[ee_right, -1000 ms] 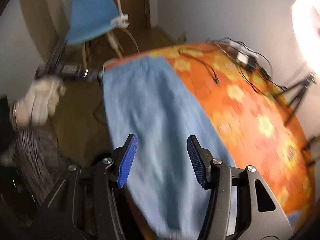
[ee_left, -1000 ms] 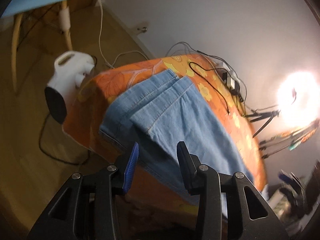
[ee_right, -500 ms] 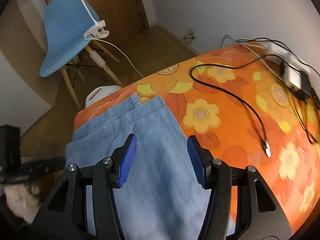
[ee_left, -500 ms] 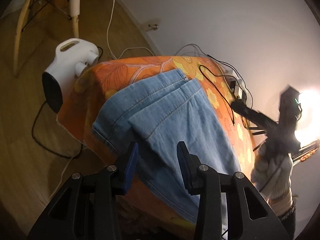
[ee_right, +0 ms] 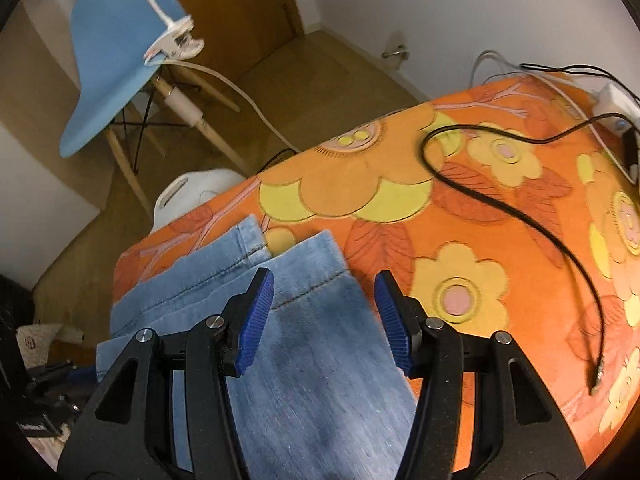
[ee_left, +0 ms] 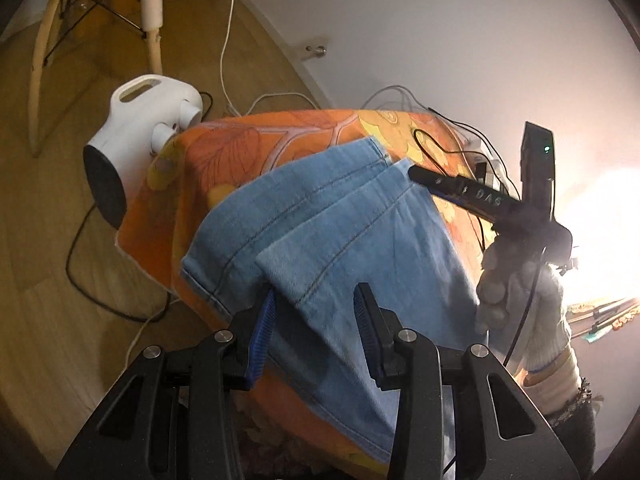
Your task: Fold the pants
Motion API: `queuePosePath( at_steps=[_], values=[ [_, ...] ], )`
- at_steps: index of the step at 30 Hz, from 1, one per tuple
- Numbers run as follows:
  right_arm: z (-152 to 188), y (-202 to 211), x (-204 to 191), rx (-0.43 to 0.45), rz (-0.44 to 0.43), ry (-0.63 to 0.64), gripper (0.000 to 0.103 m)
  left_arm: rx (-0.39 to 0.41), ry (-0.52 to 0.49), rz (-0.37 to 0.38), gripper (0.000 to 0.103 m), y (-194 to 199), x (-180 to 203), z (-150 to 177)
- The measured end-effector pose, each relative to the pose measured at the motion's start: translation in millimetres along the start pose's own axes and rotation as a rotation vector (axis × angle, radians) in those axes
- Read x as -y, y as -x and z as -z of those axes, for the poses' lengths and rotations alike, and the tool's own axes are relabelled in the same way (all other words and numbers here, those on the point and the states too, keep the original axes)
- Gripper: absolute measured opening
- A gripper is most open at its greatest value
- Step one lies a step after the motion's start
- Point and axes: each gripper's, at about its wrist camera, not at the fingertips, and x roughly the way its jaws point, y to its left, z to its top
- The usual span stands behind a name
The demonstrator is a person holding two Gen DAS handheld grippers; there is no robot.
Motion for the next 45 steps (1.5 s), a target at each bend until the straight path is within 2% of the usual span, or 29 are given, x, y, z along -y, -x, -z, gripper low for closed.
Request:
queuePosePath(
  at_steps=[3,5,6,7,9,11,21,29,32,39,43,45],
  values=[
    [0,-3,-5,0.006,0.003,0.024,0.056,0.007,0.004,-0.002,0.036,0,0,1],
    [-1,-4,-5,0.007,-0.011,0.015,0.038,0.009,0.004,-0.004,0.034,-1,-1,1],
    [0,-3,-6,0.009,-0.001,0.016,0.034,0.01,0.0,0.0,0.026,-2,0,2],
    [2,-3,-6,0.013,0.014,0.021,0.022,0.009,-0.016,-0.005,0.017,-3,3,2],
    [4,0,-5,0.023,0.035,0.019,0.009,0.027,-0.057,-0.019,0.01,-3,9,4],
    [6,7,-4,0.042,0.025,0.011,0.005,0.045,-0.088,-0.028,0.008,-2,11,7],
    [5,51,-25,0.14,0.091,0.075,0.004,0.075,-0.083,0.022,0.005,10,4,10],
    [-15,76,-67,0.213,0.134,0.146,0.003,0.127,-0.051,0.052,0.005,33,-8,7],
    [-26,67,-85,0.208,0.157,0.176,0.003,0.143,-0.022,0.043,0.005,37,-18,3],
    [-29,18,-94,0.127,0.217,0.201,0.003,0.097,-0.004,0.014,0.005,24,-31,2],
    [-26,0,-85,0.108,0.208,0.174,0.003,0.095,-0.028,-0.009,0.005,22,-29,1],
    [-26,-10,-80,0.065,0.183,0.161,0.003,0.079,-0.027,-0.035,0.005,18,-31,2]
  ],
)
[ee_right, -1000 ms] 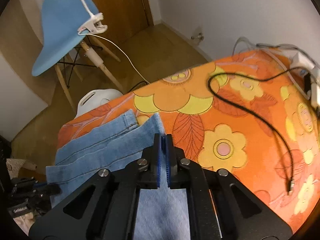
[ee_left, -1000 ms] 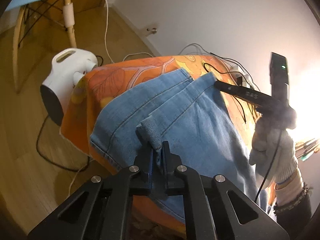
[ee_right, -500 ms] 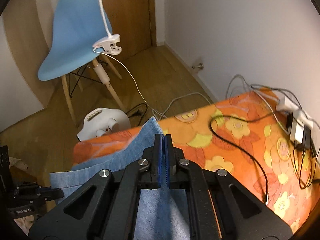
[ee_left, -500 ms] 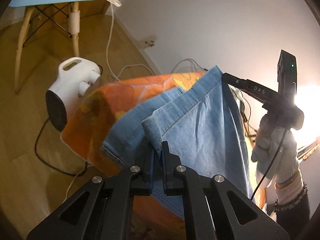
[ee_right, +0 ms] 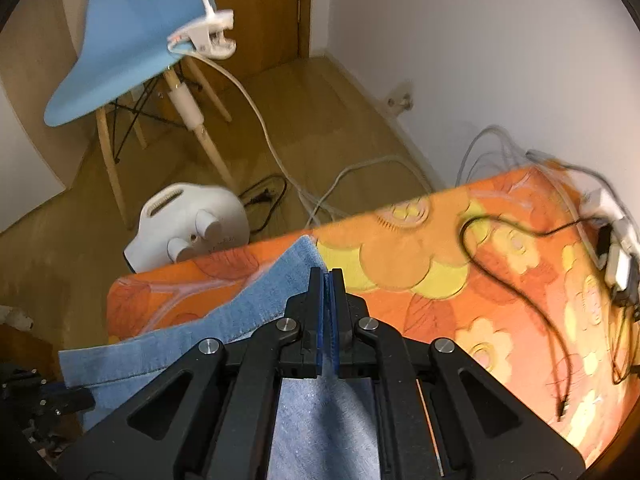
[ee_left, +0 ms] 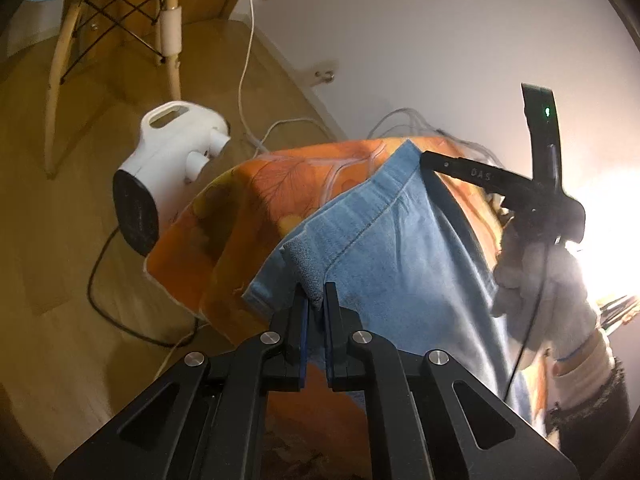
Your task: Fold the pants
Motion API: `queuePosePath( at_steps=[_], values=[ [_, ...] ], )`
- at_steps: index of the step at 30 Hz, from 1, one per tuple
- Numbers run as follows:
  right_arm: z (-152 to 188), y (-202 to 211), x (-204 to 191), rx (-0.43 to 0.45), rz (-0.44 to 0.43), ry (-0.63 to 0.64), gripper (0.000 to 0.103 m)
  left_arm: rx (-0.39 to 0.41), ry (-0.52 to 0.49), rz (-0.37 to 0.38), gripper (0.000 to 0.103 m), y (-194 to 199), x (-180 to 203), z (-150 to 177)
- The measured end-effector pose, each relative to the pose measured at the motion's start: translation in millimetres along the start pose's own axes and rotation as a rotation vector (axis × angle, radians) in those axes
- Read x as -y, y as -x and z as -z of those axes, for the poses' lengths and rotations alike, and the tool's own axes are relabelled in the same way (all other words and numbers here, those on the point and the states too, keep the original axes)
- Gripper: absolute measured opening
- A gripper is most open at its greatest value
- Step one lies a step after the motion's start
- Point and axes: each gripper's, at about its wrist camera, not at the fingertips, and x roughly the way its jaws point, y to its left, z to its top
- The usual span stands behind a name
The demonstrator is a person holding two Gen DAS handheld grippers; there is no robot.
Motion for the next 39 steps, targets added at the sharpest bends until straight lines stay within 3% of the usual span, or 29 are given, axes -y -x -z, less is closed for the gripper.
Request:
queuePosePath(
  at_steps=[3,7,12,16,17,19,21,28,34,39],
  values=[
    [3,0,4,-0.023,0.004,-0.024,0.005,-0.023,0.031,-0.015,0.009,-3,-6,1],
    [4,30,11,0.023,-0.006,-0.056,0.035,0.013,0.022,-0.063,0.013,6,-7,0],
    [13,85,20,0.098,0.002,-0.104,0.036,0.057,0.003,-0.096,0.014,24,-1,-2],
    [35,136,29,0.161,0.017,-0.163,0.051,0.1,-0.06,-0.076,0.014,40,22,1],
    [46,152,33,0.179,0.023,-0.181,0.053,0.102,-0.07,-0.06,0.015,43,27,3],
    [62,175,39,0.198,0.04,-0.206,0.053,0.087,-0.087,-0.018,0.038,45,42,9],
    [83,202,45,0.217,0.062,-0.246,0.054,0.053,-0.105,0.011,0.047,40,55,15],
    [164,281,72,0.254,0.172,-0.391,0.056,-0.046,-0.25,0.129,0.047,24,128,59],
    [238,332,104,0.249,0.278,-0.509,0.056,-0.131,-0.394,0.299,0.047,15,205,109],
    [316,371,140,0.233,0.359,-0.645,0.056,-0.213,-0.521,0.342,0.047,-2,257,152]
  ],
)
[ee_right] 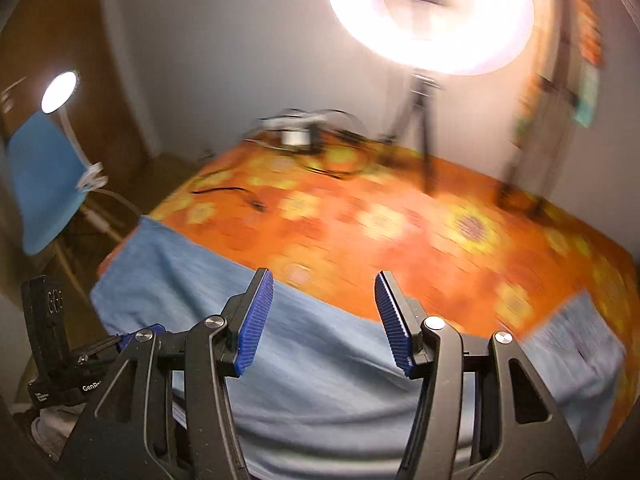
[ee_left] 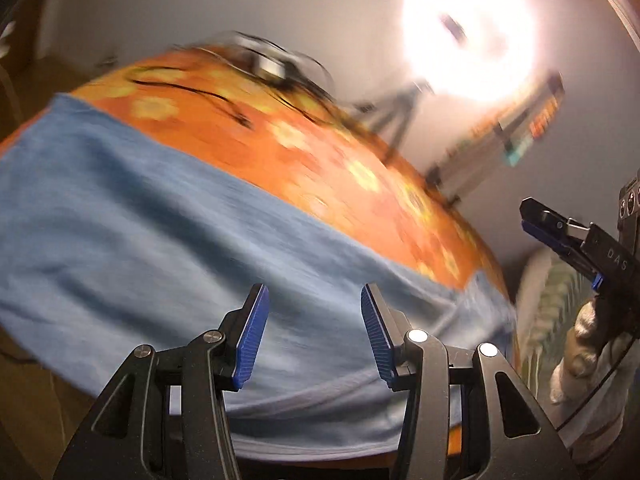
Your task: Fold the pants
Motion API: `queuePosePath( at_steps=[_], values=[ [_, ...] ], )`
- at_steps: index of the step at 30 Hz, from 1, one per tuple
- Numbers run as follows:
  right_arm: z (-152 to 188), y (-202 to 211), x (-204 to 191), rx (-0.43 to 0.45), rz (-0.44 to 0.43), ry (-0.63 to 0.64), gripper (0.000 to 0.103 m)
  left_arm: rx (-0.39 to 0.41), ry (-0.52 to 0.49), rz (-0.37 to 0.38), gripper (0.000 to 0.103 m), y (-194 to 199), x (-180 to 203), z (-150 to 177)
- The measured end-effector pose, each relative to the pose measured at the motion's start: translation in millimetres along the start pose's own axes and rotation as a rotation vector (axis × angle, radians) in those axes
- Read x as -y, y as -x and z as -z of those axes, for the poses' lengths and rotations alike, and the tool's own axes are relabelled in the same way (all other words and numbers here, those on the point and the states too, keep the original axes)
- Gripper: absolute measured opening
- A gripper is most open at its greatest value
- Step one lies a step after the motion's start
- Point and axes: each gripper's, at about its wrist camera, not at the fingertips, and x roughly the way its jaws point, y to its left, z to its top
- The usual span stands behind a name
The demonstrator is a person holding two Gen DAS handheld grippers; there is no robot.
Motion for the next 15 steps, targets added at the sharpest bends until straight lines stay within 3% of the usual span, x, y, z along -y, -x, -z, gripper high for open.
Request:
queuePosePath(
  at_steps=[7,10,15],
  values=[
    [44,48,115,-0.006,0.138,-0.195,0.056,-0.201,-0.125,0.077,0.047,-62,63,17],
    [65,62,163,-0.017,0.185,-0.299,0.065,-0.236,-0.176,0.119,0.047,-75,93,21],
    [81,69,235,-0.066,0.271,-0.403,0.067,-0.25,-0.265,0.158,0.047,-85,134,26]
  ],
)
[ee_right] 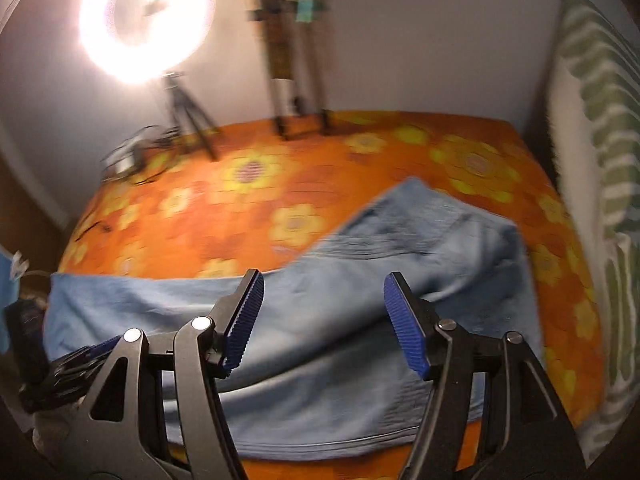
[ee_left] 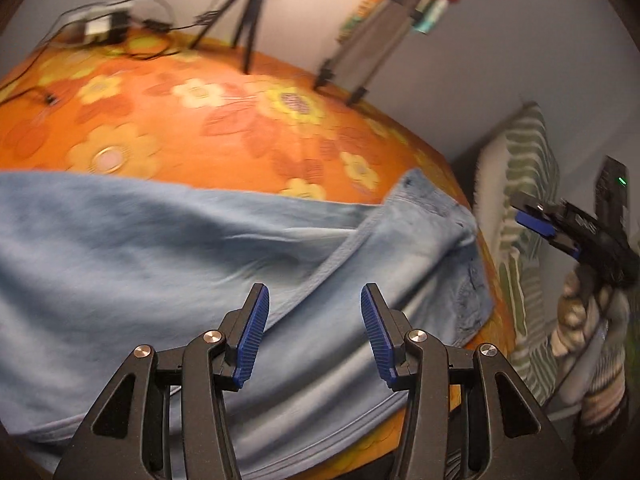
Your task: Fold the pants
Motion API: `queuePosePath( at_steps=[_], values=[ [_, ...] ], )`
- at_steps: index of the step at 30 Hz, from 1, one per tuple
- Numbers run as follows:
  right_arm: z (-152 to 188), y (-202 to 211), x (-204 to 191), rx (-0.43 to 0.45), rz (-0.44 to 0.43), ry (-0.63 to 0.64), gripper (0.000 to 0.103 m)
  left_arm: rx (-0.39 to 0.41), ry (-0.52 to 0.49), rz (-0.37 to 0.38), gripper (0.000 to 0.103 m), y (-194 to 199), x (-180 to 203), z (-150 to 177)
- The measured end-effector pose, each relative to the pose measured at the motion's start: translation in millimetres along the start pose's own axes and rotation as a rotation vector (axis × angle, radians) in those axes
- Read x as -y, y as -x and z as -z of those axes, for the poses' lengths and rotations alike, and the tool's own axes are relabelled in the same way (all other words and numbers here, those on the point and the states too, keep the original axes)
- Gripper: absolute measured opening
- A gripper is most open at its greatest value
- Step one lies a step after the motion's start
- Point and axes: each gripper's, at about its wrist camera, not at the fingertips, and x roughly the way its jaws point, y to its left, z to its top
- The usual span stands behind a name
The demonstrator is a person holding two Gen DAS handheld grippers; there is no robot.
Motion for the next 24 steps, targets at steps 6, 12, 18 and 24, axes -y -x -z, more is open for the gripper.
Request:
queuePosePath(
  at_steps=[6,12,18,24],
  values=[
    [-31,-34,52,-0.062,-0.02,-0.187,0.071,-0.073,-0.012,-0.006,0.047,-21,4,2],
    [-60,-89,60,-0.096,0.003,-0.28,0.071,-0.114,0.021,-0.041,0.047,-36,-11,4],
    [-78,-163,49,-0.174,0.092,-0.288,0.071,-0.147,0.038,-0.023,0.047,-44,-18,3],
    [-85,-218,40,-0.258,0.204,-0.266,0.071,-0.167,0.005,-0.014,0.047,-49,-14,2]
  ],
)
